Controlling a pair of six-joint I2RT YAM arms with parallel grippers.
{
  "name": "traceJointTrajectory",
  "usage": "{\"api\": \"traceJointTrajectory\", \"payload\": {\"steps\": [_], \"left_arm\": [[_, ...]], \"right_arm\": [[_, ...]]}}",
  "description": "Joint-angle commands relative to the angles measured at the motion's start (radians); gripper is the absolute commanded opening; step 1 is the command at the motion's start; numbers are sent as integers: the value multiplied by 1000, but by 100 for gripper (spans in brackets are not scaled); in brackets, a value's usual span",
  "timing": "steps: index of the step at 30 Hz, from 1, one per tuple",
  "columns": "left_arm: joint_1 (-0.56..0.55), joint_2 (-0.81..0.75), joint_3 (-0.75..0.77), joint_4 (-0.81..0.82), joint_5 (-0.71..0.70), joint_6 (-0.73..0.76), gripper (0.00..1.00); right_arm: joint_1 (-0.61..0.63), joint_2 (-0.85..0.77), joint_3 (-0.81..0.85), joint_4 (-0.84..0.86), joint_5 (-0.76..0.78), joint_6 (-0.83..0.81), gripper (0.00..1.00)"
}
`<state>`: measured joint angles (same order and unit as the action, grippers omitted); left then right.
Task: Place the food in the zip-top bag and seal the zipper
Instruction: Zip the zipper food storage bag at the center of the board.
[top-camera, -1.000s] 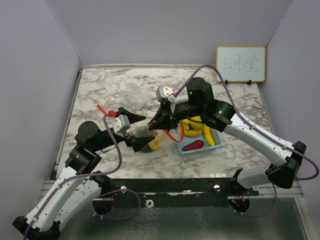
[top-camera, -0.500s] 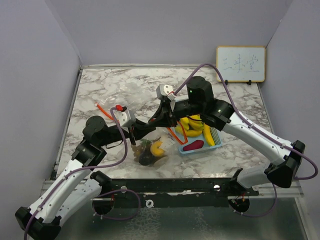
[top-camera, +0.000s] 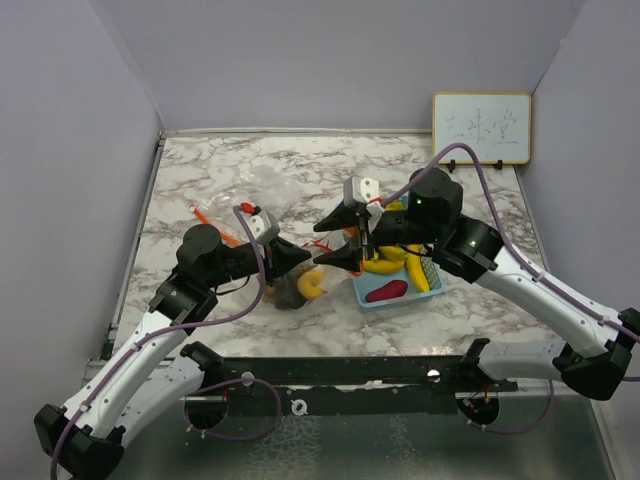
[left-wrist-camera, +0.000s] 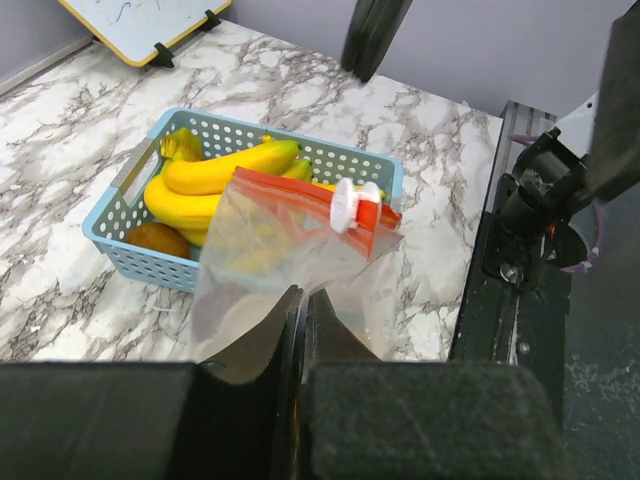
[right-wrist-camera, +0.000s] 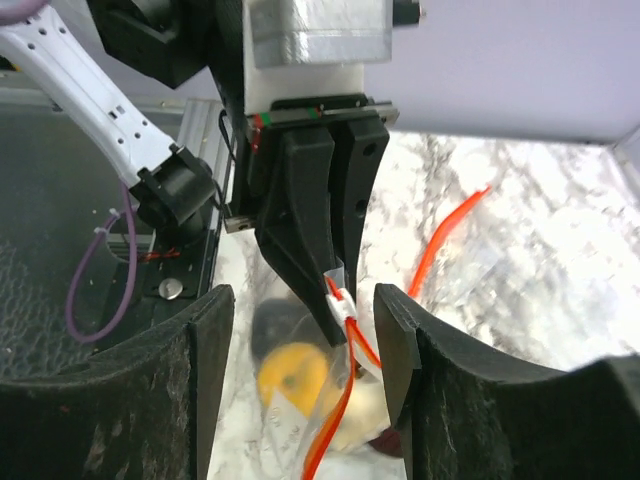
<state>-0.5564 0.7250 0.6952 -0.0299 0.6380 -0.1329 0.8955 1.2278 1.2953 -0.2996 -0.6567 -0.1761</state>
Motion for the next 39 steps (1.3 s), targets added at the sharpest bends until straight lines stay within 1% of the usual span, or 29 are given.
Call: {"api": "traceJointTrajectory", "payload": {"steps": [1, 3, 5, 9, 15, 20, 23, 25, 27, 29, 30, 39], "left_arm": [[0, -29, 33, 34, -16, -15, 0], [-2, -33, 31, 35, -13, -19, 0], [-1, -36, 28, 35, -9, -21, 0], [0, -44, 26, 36, -8, -23, 0], [-1, -56, 24, 31, -4, -18, 0], [-1, -58, 23, 30, -4, -15, 0], [-1, -58, 22, 31, -4, -14, 0], [0, -58, 22, 32, -4, -14, 0], [-1, -59, 21, 34, -4, -14, 0], [-1, -63, 21, 35, -4, -14, 0], [-1, -64, 20, 35, -4, -15, 0], [-1, -79, 12, 46, -11, -14, 0]], "right_arm": [[5, -47, -15, 47, 7, -45, 58], [5, -37, -10, 46, 27, -41, 56], [5, -14, 8, 33, 12, -38, 53], [5, 27, 29, 27, -5, -35, 51], [5, 51, 30, 53, 30, -30, 51], [5, 59, 38, 62, 18, -32, 46], [5, 67, 45, 56, -7, -34, 34], [5, 77, 53, 36, -17, -38, 29], [5, 88, 58, 17, -18, -43, 22], [5, 93, 59, 4, -21, -45, 8], [5, 93, 57, 1, -18, -44, 3], [4, 58, 45, 7, 14, -13, 2]]}}
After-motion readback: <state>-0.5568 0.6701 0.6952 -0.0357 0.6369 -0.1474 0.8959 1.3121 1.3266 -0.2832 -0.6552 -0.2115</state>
